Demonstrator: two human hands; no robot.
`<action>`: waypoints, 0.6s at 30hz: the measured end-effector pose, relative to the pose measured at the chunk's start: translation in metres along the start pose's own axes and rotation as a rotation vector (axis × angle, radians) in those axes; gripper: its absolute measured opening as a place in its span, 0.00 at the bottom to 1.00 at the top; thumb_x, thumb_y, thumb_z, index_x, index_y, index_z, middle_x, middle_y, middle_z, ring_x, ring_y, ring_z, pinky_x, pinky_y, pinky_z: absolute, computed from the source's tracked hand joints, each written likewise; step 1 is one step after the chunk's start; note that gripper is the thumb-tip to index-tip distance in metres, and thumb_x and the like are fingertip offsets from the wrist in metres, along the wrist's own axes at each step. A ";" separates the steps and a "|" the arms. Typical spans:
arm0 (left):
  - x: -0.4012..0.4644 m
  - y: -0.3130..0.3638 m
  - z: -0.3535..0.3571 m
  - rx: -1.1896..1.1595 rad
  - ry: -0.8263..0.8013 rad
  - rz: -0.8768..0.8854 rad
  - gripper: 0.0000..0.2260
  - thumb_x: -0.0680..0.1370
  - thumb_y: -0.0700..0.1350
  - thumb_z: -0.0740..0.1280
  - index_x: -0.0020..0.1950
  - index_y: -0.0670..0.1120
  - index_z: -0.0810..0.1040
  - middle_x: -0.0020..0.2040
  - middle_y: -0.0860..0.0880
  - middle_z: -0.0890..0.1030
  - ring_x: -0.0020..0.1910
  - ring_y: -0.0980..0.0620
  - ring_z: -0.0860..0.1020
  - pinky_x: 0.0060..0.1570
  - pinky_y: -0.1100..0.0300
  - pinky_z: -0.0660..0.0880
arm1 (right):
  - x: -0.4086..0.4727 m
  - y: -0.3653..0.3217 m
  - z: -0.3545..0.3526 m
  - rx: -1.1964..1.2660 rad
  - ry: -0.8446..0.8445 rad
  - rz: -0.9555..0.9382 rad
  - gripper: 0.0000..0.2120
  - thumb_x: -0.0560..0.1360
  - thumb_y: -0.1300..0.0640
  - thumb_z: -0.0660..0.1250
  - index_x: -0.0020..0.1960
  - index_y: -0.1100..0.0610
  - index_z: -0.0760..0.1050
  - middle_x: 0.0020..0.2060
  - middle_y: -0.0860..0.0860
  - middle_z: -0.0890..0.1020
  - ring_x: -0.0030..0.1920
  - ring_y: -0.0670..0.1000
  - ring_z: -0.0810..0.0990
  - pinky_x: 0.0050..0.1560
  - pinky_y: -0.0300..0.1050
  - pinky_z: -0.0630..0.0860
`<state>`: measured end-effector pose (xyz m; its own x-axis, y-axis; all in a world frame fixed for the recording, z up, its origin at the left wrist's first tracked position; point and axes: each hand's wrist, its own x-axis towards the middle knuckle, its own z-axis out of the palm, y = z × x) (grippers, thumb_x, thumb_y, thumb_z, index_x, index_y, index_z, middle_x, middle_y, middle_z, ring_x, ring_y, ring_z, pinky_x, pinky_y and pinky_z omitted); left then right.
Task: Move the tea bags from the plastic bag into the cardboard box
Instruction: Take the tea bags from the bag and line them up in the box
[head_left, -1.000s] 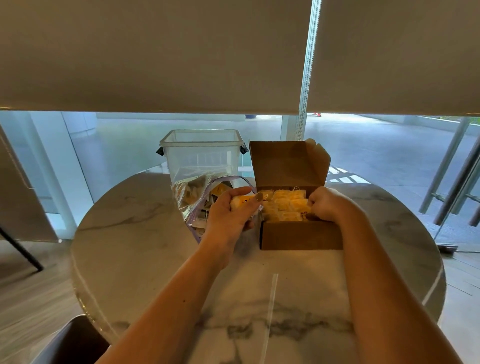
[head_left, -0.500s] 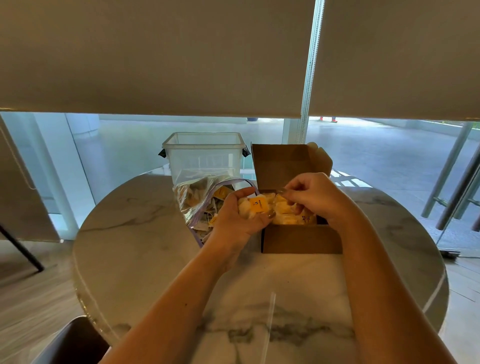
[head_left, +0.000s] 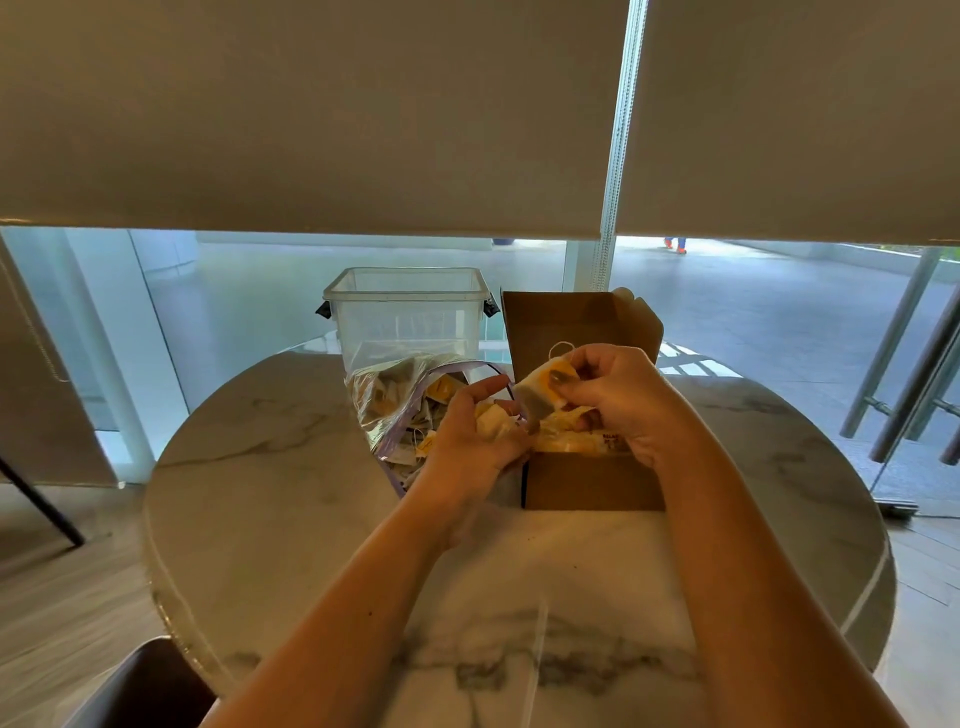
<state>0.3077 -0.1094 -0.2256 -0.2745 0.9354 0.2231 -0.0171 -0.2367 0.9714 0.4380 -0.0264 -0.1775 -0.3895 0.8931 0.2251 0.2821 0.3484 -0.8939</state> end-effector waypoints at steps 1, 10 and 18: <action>0.000 0.000 0.000 -0.014 0.020 -0.010 0.22 0.75 0.40 0.68 0.66 0.53 0.66 0.54 0.51 0.74 0.50 0.53 0.77 0.42 0.65 0.79 | 0.001 0.002 -0.004 -0.006 0.026 0.003 0.04 0.74 0.59 0.68 0.48 0.52 0.77 0.43 0.50 0.80 0.40 0.49 0.80 0.39 0.39 0.80; 0.002 0.000 0.002 -0.009 0.028 -0.079 0.16 0.75 0.41 0.68 0.56 0.58 0.70 0.62 0.45 0.73 0.49 0.52 0.77 0.38 0.66 0.76 | 0.015 0.026 -0.053 -0.428 0.286 0.003 0.05 0.74 0.68 0.66 0.47 0.61 0.78 0.45 0.56 0.79 0.45 0.52 0.75 0.45 0.44 0.71; 0.001 0.003 0.004 -0.008 0.024 -0.138 0.15 0.76 0.41 0.67 0.57 0.56 0.69 0.63 0.43 0.73 0.48 0.52 0.76 0.38 0.66 0.77 | 0.027 0.042 -0.041 -0.881 -0.244 0.203 0.09 0.76 0.63 0.63 0.52 0.58 0.80 0.48 0.54 0.77 0.47 0.52 0.75 0.46 0.41 0.73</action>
<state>0.3108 -0.1084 -0.2221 -0.2917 0.9527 0.0855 -0.0637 -0.1085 0.9921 0.4750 0.0238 -0.1929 -0.4048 0.9109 -0.0799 0.8888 0.3714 -0.2683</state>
